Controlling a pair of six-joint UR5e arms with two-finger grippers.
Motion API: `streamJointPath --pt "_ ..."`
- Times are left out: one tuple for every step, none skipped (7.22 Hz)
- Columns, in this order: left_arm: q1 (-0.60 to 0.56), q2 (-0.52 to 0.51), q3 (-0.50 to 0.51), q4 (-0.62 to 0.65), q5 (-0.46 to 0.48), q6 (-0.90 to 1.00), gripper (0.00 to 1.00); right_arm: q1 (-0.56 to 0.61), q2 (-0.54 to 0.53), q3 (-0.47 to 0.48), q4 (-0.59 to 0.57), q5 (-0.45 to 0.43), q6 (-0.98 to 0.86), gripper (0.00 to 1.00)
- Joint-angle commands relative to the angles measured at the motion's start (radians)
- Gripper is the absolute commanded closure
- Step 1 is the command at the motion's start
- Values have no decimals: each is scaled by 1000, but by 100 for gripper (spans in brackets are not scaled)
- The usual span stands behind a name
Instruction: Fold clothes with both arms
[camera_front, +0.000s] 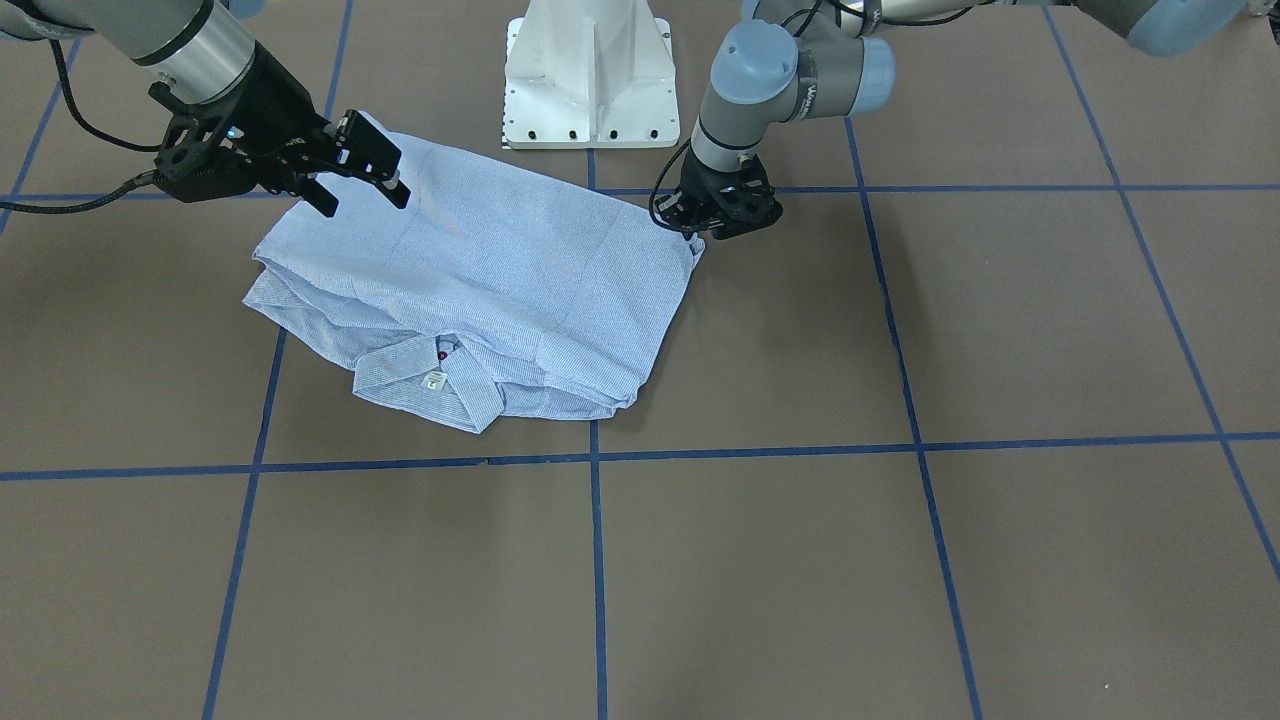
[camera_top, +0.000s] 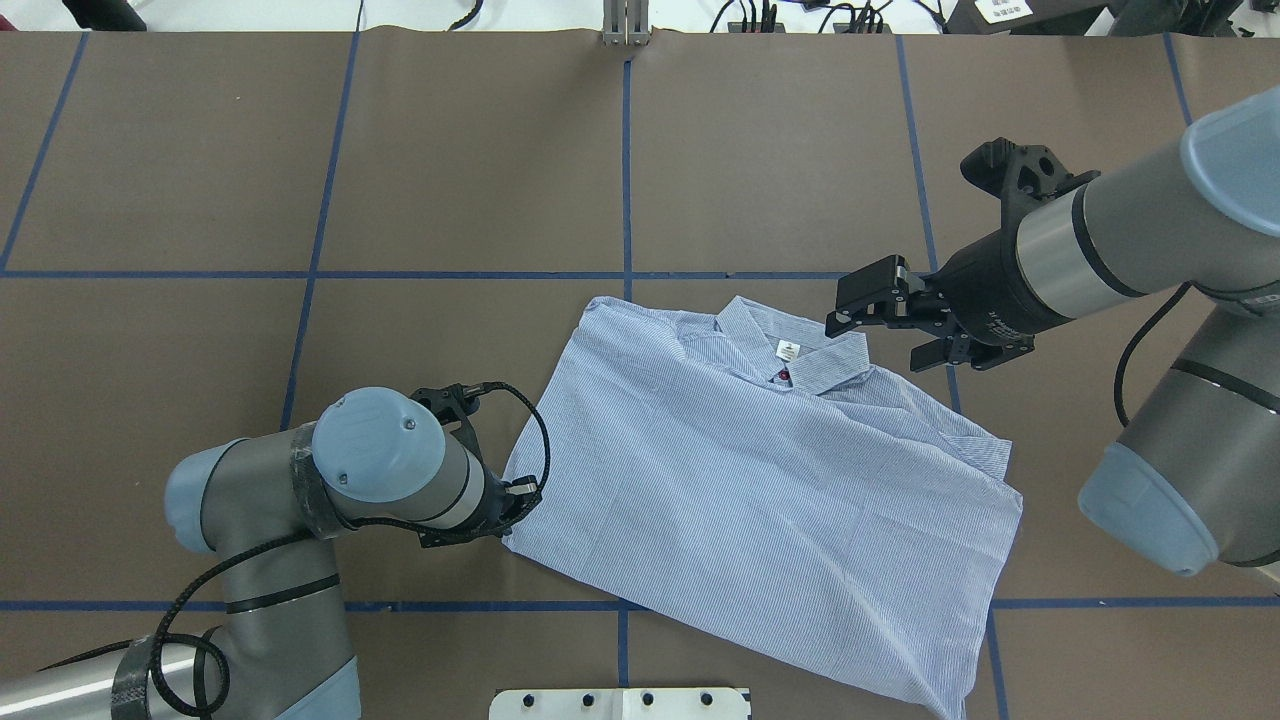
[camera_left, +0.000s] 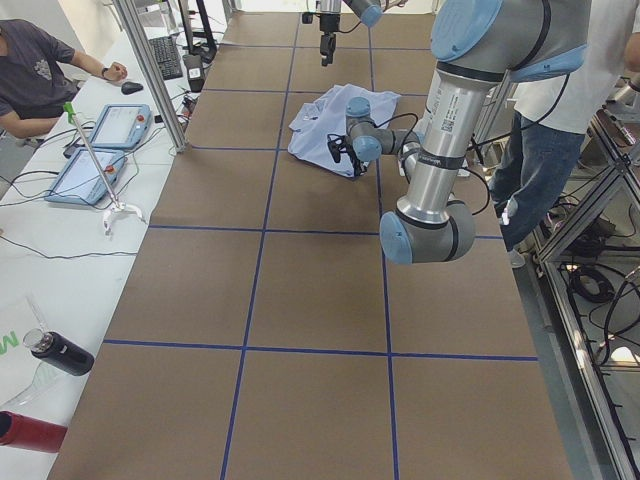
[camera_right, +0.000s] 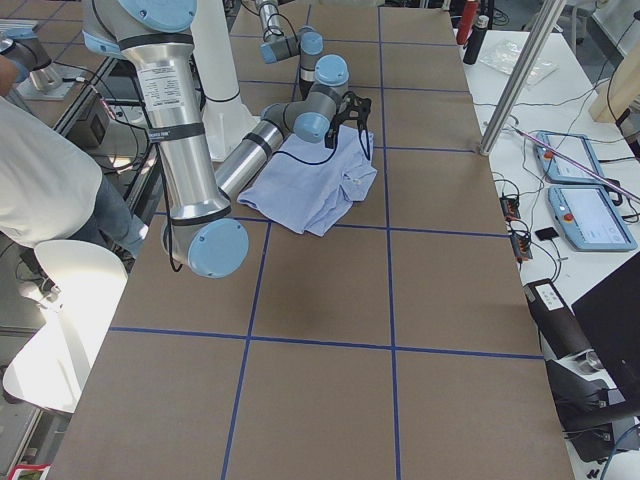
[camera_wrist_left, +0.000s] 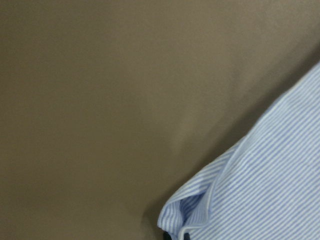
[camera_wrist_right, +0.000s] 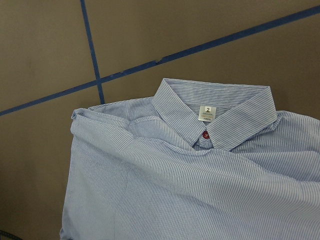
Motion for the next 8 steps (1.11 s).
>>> streamJointPath --pt "-32 -1 -60 86 -1 1 100 5 0 0 0 0 0 0" --pt "-77 -4 -68 127 -1 13 100 6 0 -1 0 -2 0 0" --pt "-145 -4 -57 140 1 18 100 11 0 -1 0 -2 0 0" --pt "-205 -18 -34 140 2 70 100 12 0 -1 0 -2 0 0" --pt "-264 -89 58 137 2 120 100 12 0 0 0 -9 0 0" --pt "-310 -199 201 120 6 166 100 12 0 -1 0 -12 0 0" --pt "-335 -257 311 33 9 205 100 14 0 0 0 -20 0 0" --pt "-352 -263 363 -109 50 214 100 14 0 0 0 -32 0 0"
